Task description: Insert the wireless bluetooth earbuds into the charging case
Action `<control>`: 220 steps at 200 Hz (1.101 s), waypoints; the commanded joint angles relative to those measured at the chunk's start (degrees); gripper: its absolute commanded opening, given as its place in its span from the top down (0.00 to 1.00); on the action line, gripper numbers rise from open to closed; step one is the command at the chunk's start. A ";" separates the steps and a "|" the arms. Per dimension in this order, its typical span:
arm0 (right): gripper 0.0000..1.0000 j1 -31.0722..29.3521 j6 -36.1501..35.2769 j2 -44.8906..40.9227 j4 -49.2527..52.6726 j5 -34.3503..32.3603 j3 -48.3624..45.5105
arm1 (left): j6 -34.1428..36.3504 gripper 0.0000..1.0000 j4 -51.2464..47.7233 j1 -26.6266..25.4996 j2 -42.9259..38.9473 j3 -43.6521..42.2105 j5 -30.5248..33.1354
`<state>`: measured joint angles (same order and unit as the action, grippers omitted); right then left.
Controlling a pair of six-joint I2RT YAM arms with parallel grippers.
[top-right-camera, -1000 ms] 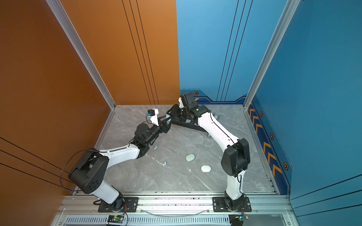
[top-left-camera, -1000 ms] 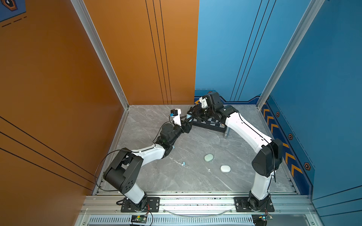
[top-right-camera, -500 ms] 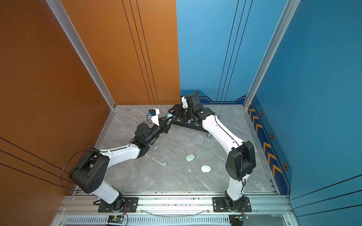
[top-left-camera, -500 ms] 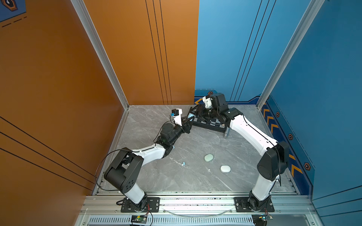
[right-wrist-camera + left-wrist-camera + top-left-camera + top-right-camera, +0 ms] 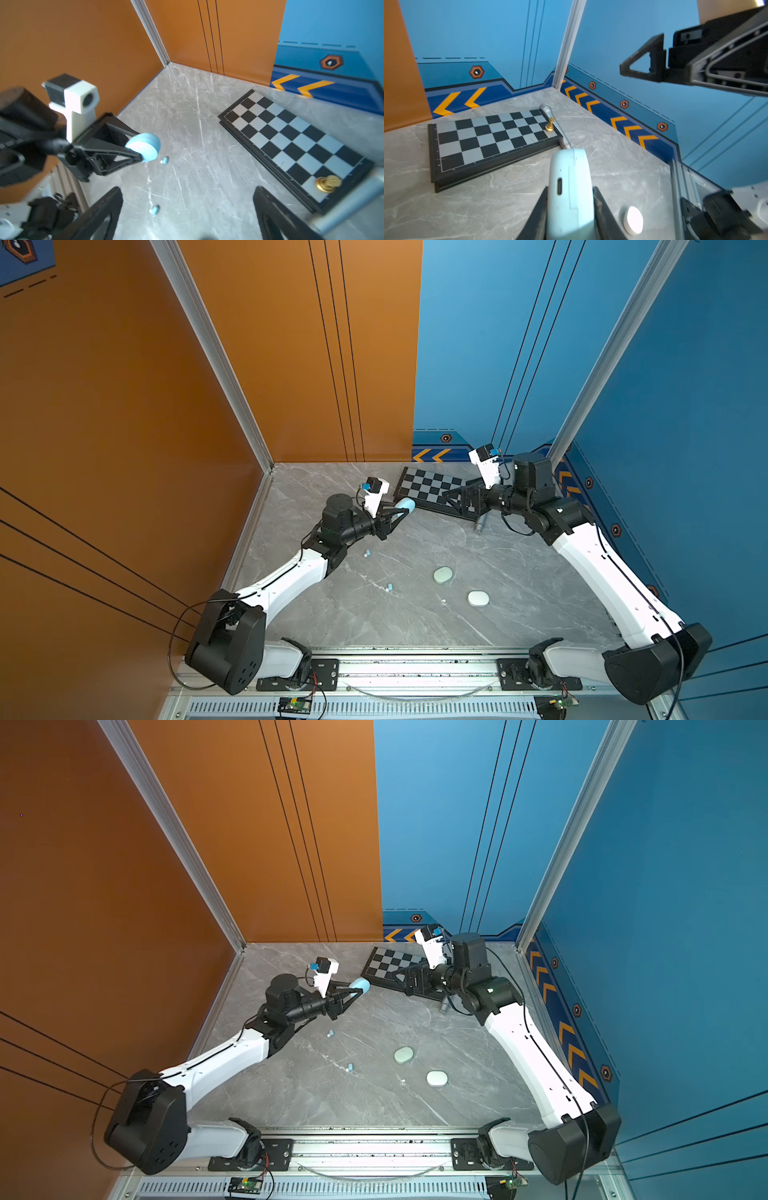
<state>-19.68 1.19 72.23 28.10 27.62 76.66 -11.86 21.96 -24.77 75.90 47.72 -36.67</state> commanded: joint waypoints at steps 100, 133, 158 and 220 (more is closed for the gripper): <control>0.22 -15.79 -51.66 -17.04 -12.18 -7.84 -24.77 | -26.07 0.94 -20.47 3.36 -2.39 4.02 -34.09; 0.27 -18.82 -52.85 -13.03 -14.47 -7.59 -21.76 | -29.38 0.94 -20.46 3.12 -2.46 1.55 -35.61; 0.29 -20.12 -53.55 -9.49 -14.26 -6.70 -19.62 | -29.34 0.95 -20.46 2.77 -2.27 0.93 -35.69; 0.37 -25.59 -53.08 -2.72 -12.34 -6.76 -14.70 | -28.23 0.96 -20.46 1.68 -1.65 0.63 -35.85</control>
<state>-44.58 -51.27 68.27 15.42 20.91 59.42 -40.40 1.65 -22.63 74.24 48.93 -70.74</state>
